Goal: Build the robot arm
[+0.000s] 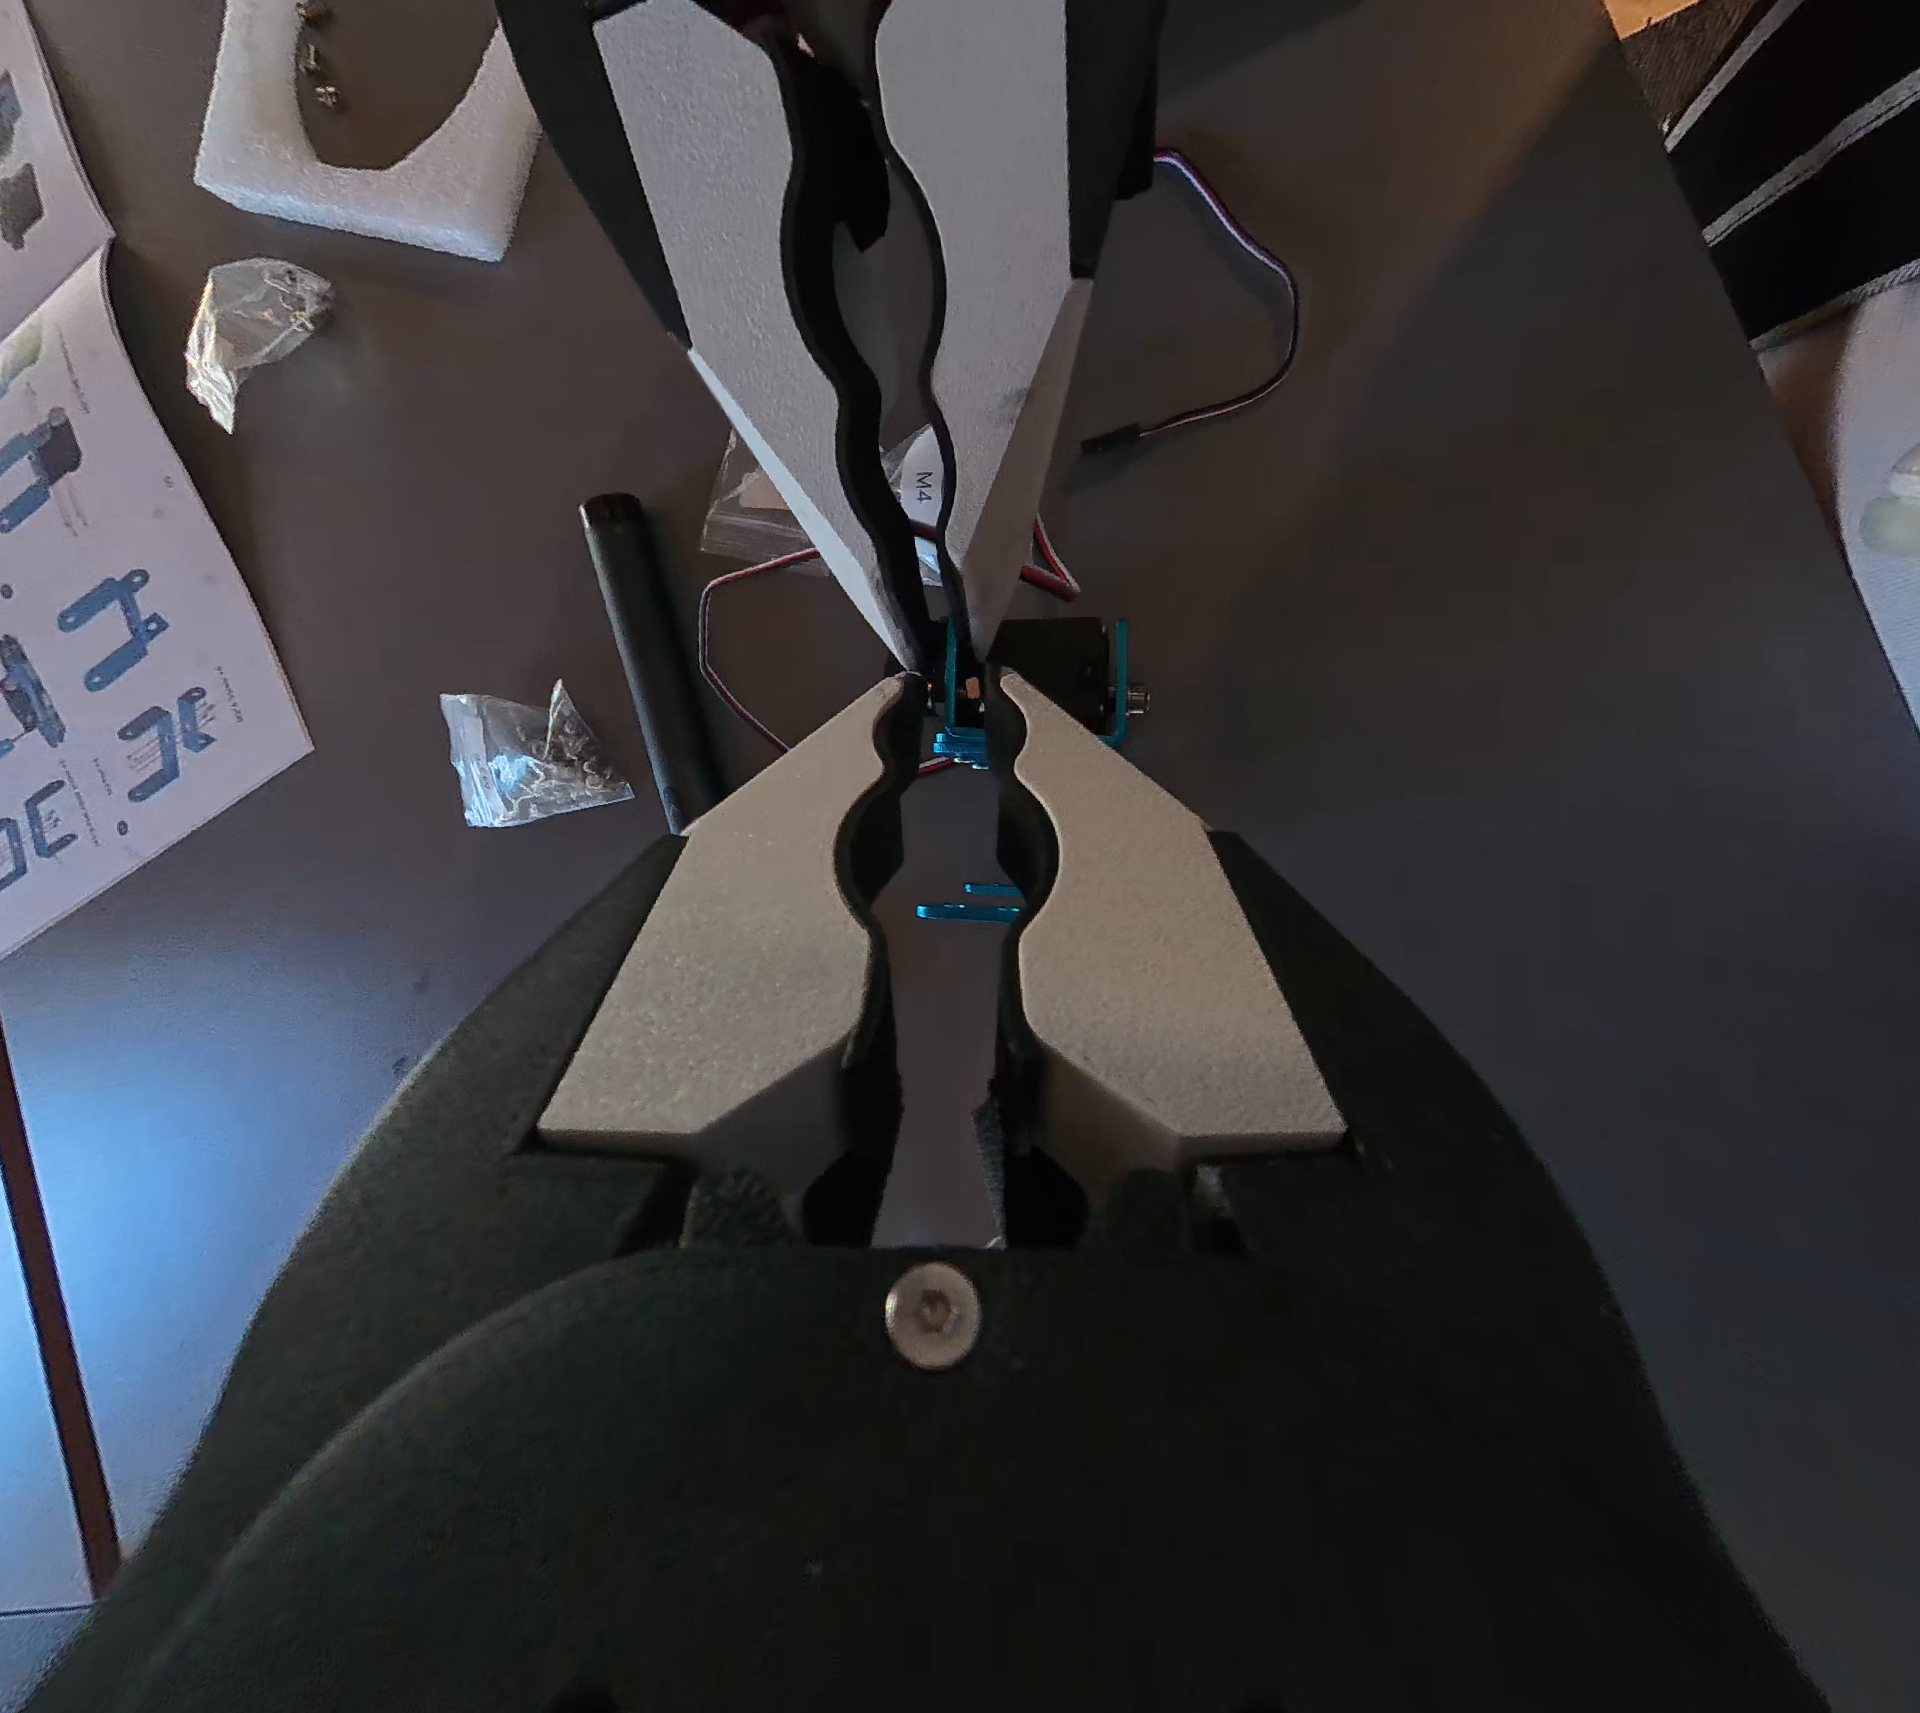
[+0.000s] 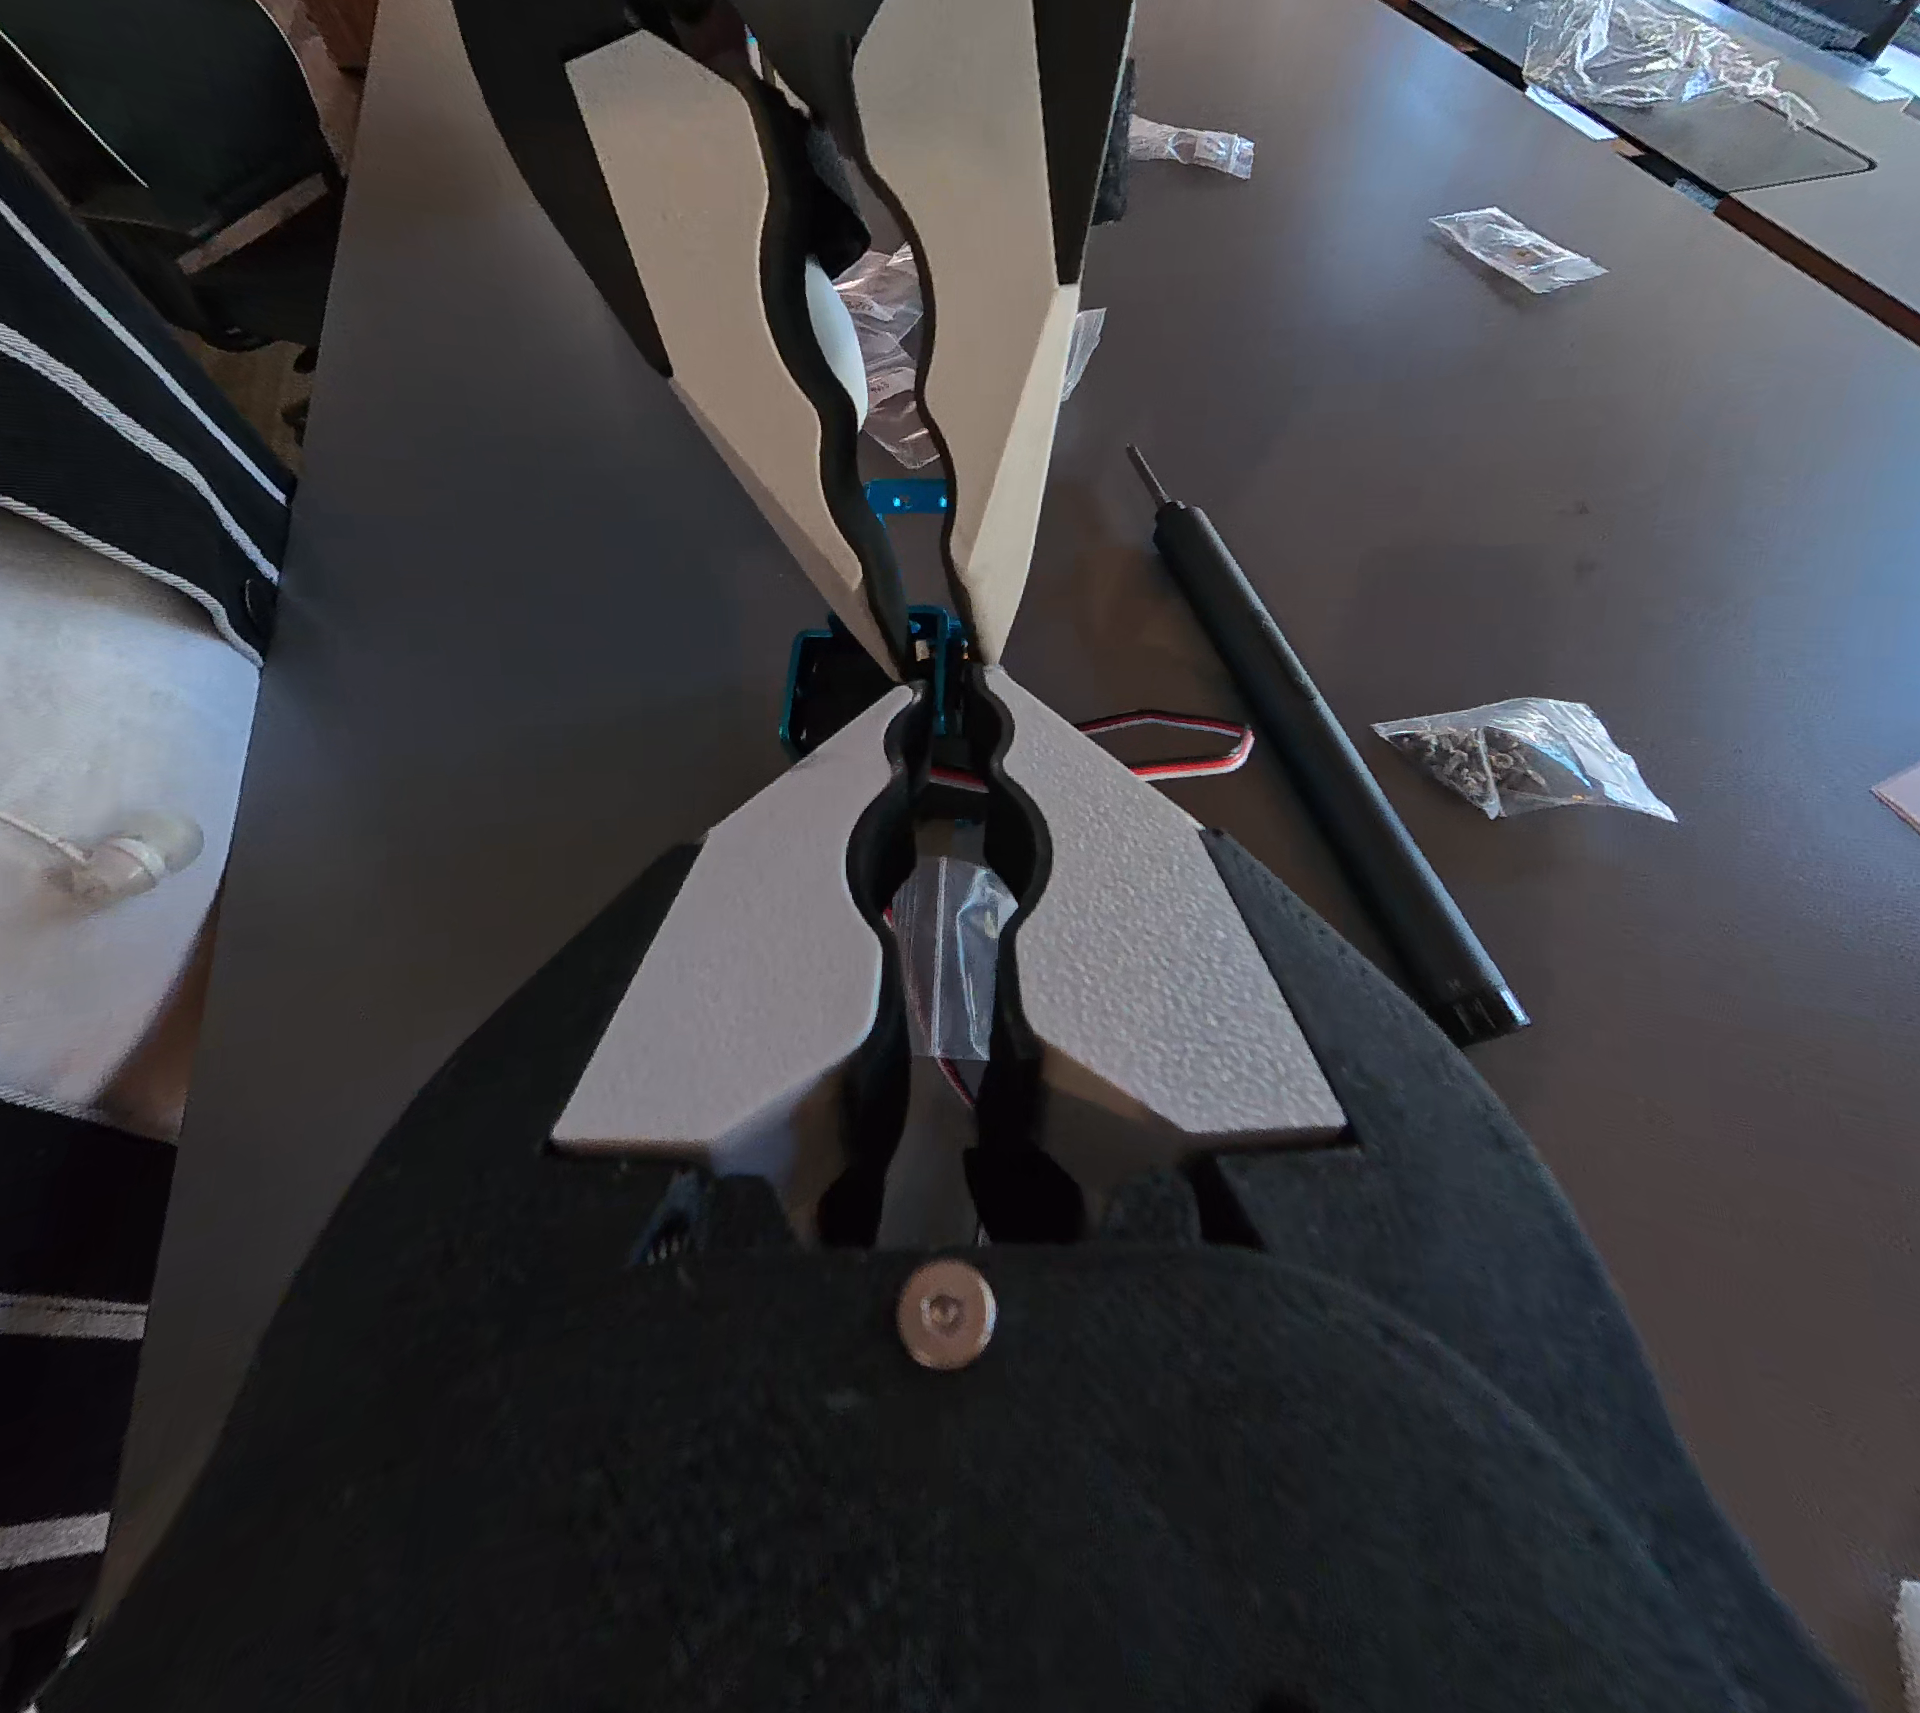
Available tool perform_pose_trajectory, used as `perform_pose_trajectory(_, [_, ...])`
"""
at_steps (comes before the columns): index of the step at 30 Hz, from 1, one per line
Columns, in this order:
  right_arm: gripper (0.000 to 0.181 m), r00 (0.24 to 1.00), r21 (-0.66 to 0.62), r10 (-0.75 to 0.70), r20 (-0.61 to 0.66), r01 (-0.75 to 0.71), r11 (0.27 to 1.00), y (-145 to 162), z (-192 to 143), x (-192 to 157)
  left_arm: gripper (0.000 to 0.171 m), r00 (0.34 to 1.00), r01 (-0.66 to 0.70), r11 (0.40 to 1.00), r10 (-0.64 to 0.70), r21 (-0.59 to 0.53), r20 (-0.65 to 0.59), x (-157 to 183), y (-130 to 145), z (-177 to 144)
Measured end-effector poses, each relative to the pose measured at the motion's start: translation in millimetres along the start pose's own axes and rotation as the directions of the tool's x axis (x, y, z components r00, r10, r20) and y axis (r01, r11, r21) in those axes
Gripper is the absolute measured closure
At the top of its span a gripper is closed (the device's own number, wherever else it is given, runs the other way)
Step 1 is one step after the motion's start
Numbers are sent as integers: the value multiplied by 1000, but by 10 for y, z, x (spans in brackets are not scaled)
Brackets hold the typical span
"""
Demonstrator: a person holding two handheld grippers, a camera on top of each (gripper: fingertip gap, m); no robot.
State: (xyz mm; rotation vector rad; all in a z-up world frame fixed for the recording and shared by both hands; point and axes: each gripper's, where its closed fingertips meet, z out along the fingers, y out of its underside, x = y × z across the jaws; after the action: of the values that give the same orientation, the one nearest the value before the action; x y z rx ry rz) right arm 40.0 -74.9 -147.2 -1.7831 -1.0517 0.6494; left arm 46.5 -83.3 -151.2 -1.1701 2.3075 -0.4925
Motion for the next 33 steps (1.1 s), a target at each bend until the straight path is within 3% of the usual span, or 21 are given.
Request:
perform_pose_trajectory(17, [177, 1000, 15, 26, 9, -26, 1000, 8, -11, 17, 162, 997, 76, 997, -76, 13, 28, -16, -2, 6])
perform_pose_trajectory(23, [172, 983, 114, 175, 50, -180, 977, -116, -76, 40, 162, 998, 53, 998, -54, 21, 45, -5, -10, 7])
perform_pose_trajectory(33, [162, 990, 32, 137, 34, -138, 990, -103, -16, 66, 162, 998, 46, 998, -48, 46, 49, 17, -31, 15])
